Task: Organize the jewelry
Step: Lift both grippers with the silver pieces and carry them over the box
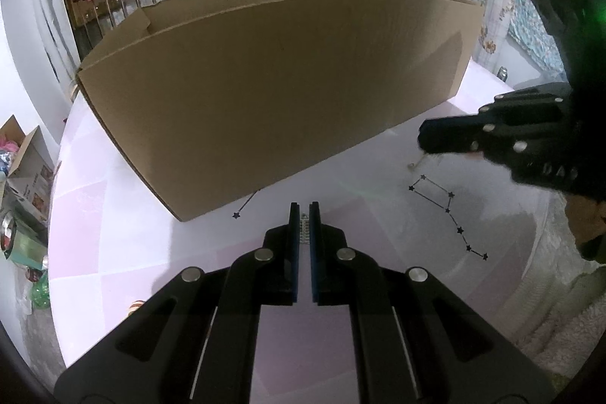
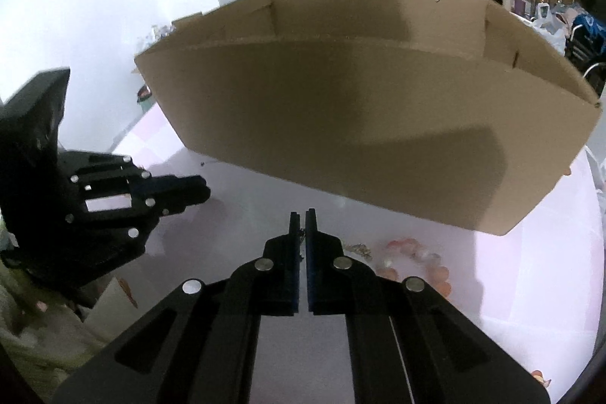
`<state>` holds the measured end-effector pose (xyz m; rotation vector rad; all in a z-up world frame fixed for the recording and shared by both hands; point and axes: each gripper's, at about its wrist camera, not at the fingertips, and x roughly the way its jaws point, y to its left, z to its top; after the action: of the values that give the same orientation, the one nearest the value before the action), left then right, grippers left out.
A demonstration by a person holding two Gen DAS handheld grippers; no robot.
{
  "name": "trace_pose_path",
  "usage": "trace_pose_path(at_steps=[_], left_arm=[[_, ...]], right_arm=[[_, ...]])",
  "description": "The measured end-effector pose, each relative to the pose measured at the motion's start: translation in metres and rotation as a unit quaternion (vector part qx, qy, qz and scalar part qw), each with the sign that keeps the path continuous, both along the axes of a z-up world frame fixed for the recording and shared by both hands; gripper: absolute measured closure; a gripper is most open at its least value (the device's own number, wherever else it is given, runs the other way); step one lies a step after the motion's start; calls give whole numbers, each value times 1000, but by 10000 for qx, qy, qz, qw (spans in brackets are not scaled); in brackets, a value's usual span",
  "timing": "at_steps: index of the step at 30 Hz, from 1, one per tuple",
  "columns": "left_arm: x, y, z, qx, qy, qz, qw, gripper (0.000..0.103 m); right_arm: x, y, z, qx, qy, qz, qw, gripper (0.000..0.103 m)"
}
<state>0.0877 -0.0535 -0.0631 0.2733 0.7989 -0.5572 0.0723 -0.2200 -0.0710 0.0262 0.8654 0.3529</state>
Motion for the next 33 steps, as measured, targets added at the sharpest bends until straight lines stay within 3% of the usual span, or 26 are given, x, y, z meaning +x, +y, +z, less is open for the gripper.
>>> trace_pose_path(at_steps=[19, 33], left_arm=[[-34, 7, 46, -119, -553, 41, 9984, 99], [-42, 2, 124, -631, -1320, -213, 9890, 99]], right_arm=[[-20, -14, 55, 334, -734, -81, 9967, 100], [-19, -21, 113, 511, -1558, 28, 9865, 100]])
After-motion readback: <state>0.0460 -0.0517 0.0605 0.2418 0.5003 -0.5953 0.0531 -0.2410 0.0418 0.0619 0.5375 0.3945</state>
